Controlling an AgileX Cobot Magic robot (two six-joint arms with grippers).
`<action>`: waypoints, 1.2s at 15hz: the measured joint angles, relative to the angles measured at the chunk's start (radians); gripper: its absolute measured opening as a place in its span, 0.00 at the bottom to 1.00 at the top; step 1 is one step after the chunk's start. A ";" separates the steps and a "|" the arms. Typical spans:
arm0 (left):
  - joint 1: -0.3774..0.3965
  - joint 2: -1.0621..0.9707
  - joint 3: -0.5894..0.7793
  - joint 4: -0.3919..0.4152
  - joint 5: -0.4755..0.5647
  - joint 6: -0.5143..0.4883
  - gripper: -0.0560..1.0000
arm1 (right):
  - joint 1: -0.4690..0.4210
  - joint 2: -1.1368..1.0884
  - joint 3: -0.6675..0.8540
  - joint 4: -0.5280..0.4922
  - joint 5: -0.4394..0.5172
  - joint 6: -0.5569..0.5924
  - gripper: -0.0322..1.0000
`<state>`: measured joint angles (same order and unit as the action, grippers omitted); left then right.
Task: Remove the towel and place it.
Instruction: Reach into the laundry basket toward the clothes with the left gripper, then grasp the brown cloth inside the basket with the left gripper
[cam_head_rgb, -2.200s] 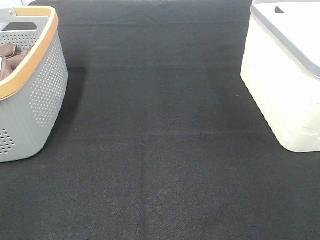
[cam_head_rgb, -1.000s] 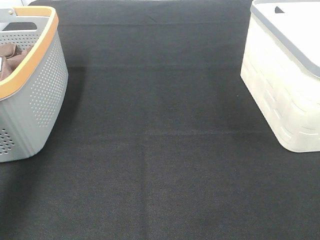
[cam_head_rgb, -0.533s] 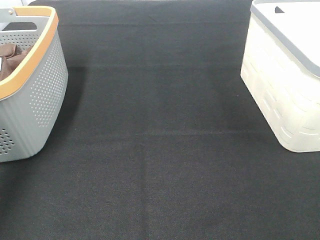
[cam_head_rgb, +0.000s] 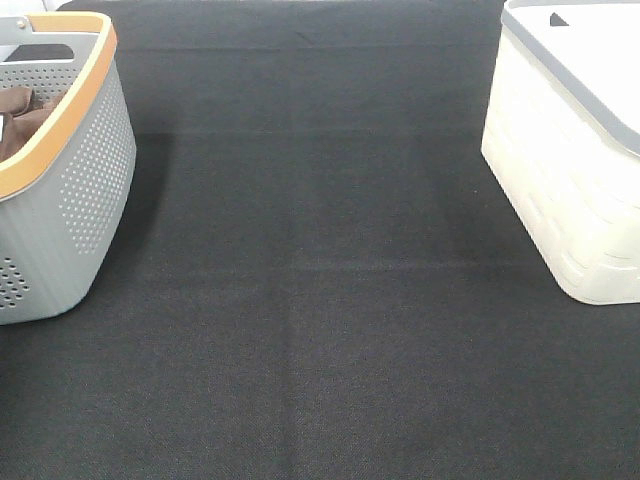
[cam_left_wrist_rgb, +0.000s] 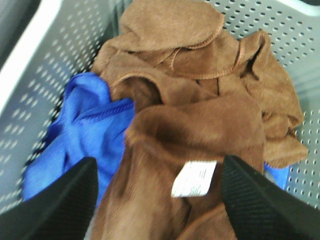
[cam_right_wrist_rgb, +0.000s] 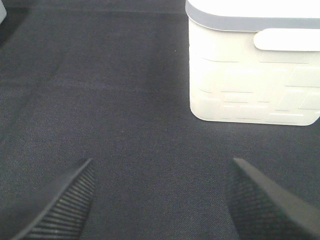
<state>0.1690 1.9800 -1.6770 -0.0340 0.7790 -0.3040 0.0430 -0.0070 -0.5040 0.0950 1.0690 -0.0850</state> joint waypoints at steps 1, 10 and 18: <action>0.000 0.030 -0.030 -0.019 0.010 0.000 0.68 | 0.000 0.000 0.000 0.000 0.000 0.000 0.71; 0.000 0.214 -0.211 -0.113 0.079 0.000 0.59 | 0.000 0.000 0.000 0.000 0.000 0.000 0.71; 0.000 0.225 -0.283 -0.038 0.203 -0.007 0.59 | 0.000 0.000 0.000 0.000 0.000 0.000 0.71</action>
<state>0.1690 2.2050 -1.9600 -0.0720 0.9820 -0.3110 0.0430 -0.0070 -0.5040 0.0950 1.0690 -0.0850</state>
